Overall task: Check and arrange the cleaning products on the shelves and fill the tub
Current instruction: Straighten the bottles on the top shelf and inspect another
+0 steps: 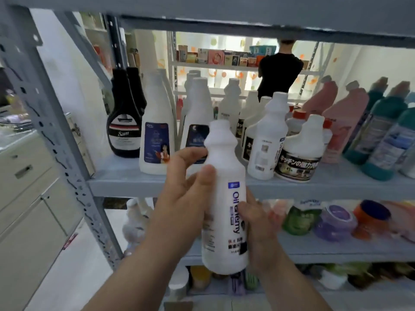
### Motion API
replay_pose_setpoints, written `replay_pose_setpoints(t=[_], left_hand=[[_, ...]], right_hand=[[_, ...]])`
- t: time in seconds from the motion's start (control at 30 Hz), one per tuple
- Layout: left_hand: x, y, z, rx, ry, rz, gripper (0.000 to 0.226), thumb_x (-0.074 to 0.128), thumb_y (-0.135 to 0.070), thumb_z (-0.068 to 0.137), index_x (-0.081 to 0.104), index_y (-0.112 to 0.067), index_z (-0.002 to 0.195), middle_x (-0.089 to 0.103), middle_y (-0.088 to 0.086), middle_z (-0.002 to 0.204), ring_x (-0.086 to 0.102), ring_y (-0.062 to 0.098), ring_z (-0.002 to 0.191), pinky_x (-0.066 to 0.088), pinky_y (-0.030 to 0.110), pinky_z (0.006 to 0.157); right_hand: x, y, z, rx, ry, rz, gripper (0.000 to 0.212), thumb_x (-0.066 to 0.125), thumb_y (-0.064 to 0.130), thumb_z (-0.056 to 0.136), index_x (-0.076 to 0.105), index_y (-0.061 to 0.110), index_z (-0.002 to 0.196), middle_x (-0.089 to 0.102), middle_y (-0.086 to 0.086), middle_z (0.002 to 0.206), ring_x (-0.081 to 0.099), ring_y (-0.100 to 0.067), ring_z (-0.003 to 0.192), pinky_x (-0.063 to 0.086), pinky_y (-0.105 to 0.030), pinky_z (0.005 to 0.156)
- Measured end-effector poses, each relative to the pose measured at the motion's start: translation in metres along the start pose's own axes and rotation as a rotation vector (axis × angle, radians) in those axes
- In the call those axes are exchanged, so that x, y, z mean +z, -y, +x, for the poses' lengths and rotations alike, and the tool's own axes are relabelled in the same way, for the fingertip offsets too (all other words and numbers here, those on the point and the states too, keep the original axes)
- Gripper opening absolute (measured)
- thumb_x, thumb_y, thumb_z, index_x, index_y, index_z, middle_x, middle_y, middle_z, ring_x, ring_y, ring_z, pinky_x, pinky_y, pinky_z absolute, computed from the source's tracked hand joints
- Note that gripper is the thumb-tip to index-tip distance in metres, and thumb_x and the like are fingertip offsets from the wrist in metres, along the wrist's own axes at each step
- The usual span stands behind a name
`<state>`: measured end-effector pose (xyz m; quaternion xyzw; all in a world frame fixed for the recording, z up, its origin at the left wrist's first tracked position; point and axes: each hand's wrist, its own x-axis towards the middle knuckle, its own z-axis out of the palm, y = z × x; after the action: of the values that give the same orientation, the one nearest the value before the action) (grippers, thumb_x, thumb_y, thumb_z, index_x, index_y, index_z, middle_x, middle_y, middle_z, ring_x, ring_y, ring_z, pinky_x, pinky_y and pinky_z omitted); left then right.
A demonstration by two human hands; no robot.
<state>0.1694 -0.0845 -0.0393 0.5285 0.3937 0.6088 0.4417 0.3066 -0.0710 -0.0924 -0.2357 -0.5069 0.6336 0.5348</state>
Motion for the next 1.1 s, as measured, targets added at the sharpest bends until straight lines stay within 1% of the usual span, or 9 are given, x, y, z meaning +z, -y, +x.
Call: replay_pose_setpoints(t=[0.17,0.23,0.37,0.47,0.57,0.7,0.9,1.03,1.1], left_hand=[[-0.019,0.034,-0.045,0.016,-0.047,0.064,0.026,0.062,-0.012,0.098,0.057,-0.031,0.115,0.073,-0.005,0.105,0.070,0.005,0.098,0.055,0.019,0.077],[-0.027,0.049,-0.061,-0.001,-0.021,0.156,0.026,0.068,-0.027,0.092,0.056,-0.037,0.113,0.069,-0.009,0.112,0.065,0.004,0.108,0.056,0.019,0.084],[-0.041,0.064,-0.085,-0.102,0.090,0.325,0.069,0.074,-0.059,0.067,0.044,-0.054,0.130,0.056,-0.014,0.125,0.057,0.000,0.115,0.057,0.026,0.084],[-0.042,0.062,-0.098,-0.050,0.027,0.344,0.063,0.074,-0.049,0.065,0.045,-0.069,0.117,0.060,-0.017,0.118,0.060,0.003,0.108,0.054,0.027,0.085],[-0.048,0.061,-0.107,-0.118,-0.025,0.054,0.050,0.064,-0.026,0.069,0.064,-0.052,0.112,0.073,-0.006,0.106,0.070,0.013,0.094,0.060,0.032,0.074],[-0.057,0.056,-0.115,-0.463,0.108,-0.569,0.053,0.053,-0.033,0.065,0.073,-0.012,0.109,0.070,0.020,0.093,0.064,0.037,0.067,0.047,0.030,0.040],[-0.063,0.055,-0.117,-0.642,0.303,-0.869,0.049,0.048,-0.035,0.074,0.076,-0.011,0.105,0.063,0.014,0.085,0.059,0.032,0.061,0.029,0.018,0.035],[-0.059,0.059,-0.116,-0.473,0.114,-0.548,0.056,0.050,-0.035,0.078,0.065,-0.008,0.124,0.068,0.017,0.090,0.060,0.034,0.066,0.042,0.027,0.044],[-0.058,0.063,-0.116,-0.312,-0.030,-0.211,0.056,0.064,-0.039,0.074,0.058,-0.031,0.130,0.073,0.000,0.105,0.071,0.023,0.086,0.057,0.035,0.060]], right_hand=[[0.013,-0.013,-0.015,-0.011,-0.124,0.040,0.054,0.083,0.043,0.069,0.072,0.013,0.113,0.074,-0.018,0.097,0.072,-0.029,0.083,0.061,-0.039,0.071],[0.019,-0.017,-0.022,0.005,-0.211,0.008,0.045,0.071,0.034,0.073,0.070,0.015,0.114,0.074,-0.016,0.096,0.072,-0.028,0.082,0.061,-0.039,0.068],[0.035,-0.028,-0.033,0.018,-0.300,-0.033,0.057,0.067,0.029,0.085,0.055,0.024,0.140,0.073,-0.012,0.119,0.072,-0.032,0.105,0.062,-0.049,0.083],[0.046,-0.037,-0.043,0.016,-0.225,-0.005,0.055,0.059,0.028,0.096,0.047,0.031,0.150,0.067,-0.008,0.136,0.066,-0.030,0.122,0.058,-0.047,0.095],[0.046,-0.043,-0.051,0.055,-0.182,-0.015,0.052,0.054,0.023,0.099,0.048,0.030,0.151,0.064,-0.005,0.141,0.061,-0.028,0.129,0.053,-0.044,0.099],[0.047,-0.042,-0.054,0.118,-0.129,-0.107,0.063,0.057,0.021,0.087,0.047,0.024,0.149,0.070,-0.010,0.127,0.066,-0.035,0.120,0.056,-0.051,0.094],[0.054,-0.041,-0.057,0.017,-0.066,-0.183,0.081,0.075,0.026,0.079,0.040,0.031,0.152,0.067,-0.015,0.124,0.066,-0.039,0.116,0.057,-0.053,0.089],[0.048,-0.043,-0.054,0.064,-0.078,-0.193,0.068,0.057,0.020,0.090,0.042,0.049,0.149,0.069,-0.008,0.128,0.065,-0.035,0.119,0.051,-0.063,0.101],[0.049,-0.047,-0.053,0.098,-0.076,-0.206,0.060,0.053,0.026,0.094,0.044,0.054,0.147,0.067,-0.004,0.134,0.064,-0.033,0.124,0.048,-0.064,0.105]])
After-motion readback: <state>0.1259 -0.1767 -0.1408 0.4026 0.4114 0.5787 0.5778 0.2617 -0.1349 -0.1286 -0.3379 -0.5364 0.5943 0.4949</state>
